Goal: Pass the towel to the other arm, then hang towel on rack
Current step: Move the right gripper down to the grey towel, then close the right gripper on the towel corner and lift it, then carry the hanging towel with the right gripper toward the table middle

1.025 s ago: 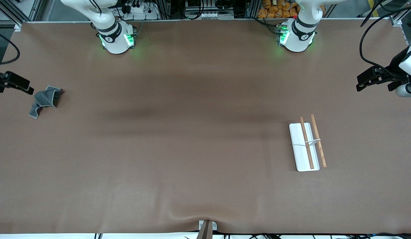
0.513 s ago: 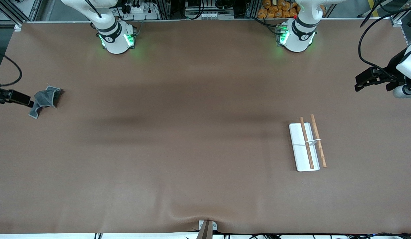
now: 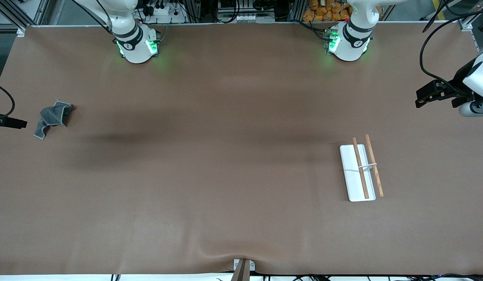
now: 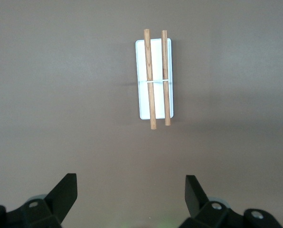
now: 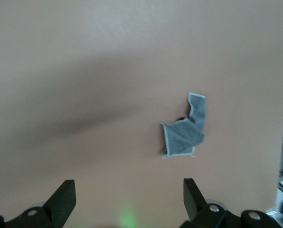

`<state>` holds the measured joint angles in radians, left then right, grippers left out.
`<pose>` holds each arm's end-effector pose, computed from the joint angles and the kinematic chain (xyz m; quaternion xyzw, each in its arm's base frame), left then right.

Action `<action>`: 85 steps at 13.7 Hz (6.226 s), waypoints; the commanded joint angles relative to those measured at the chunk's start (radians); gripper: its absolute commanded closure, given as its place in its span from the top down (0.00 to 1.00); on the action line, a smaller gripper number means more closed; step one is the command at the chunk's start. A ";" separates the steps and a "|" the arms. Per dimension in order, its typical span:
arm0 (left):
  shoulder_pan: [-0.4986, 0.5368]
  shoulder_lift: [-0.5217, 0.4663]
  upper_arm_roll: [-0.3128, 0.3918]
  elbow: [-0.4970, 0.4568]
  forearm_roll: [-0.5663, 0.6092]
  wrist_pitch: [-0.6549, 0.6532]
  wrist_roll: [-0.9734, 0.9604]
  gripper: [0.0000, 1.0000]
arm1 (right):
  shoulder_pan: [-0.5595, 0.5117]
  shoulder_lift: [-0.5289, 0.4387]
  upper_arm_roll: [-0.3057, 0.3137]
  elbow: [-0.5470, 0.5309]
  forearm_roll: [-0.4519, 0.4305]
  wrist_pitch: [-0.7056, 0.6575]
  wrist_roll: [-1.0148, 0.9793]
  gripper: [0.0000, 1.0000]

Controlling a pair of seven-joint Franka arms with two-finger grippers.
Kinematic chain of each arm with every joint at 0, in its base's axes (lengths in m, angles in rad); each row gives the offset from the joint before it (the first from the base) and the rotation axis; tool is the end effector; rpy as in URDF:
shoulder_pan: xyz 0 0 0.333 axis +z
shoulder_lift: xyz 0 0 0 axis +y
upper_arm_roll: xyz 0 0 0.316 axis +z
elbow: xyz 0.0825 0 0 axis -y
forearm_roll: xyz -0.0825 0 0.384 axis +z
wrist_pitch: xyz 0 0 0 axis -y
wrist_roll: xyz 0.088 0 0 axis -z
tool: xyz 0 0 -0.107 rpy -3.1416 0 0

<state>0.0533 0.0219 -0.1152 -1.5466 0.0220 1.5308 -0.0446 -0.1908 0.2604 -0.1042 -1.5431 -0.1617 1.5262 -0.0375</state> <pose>0.5562 -0.0313 0.6204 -0.9997 0.0084 0.0182 0.0107 0.5796 -0.1883 0.4845 0.9789 -0.1193 -0.1507 0.0699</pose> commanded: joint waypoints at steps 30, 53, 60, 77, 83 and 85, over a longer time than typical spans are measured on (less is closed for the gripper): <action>0.007 0.027 -0.003 0.006 -0.008 0.005 0.006 1.00 | -0.234 0.171 0.012 -0.555 -0.191 0.643 -0.087 0.51; 0.003 0.032 -0.003 0.000 -0.008 0.012 0.006 1.00 | -0.113 0.062 0.023 -0.319 -0.058 0.199 -0.081 0.00; 0.003 0.038 -0.003 0.000 -0.008 0.019 0.006 1.00 | 0.058 0.057 0.021 -0.112 0.102 -0.107 0.124 0.00; 0.007 0.038 -0.003 0.000 -0.010 0.022 0.008 1.00 | 0.634 0.054 0.021 0.159 0.520 -0.160 0.899 0.00; 0.007 0.038 -0.003 0.002 -0.010 0.023 0.008 1.00 | 0.766 0.056 0.023 0.224 0.633 0.026 0.994 0.00; 0.007 0.038 -0.003 0.002 -0.010 0.023 0.008 1.00 | 0.801 0.056 0.023 0.225 0.689 0.084 1.070 0.00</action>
<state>0.0547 0.0601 -0.1149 -1.5476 0.0220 1.5462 -0.0446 0.5785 0.3118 -0.0711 -1.3399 0.4764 1.5808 0.9669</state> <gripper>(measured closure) 0.000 0.982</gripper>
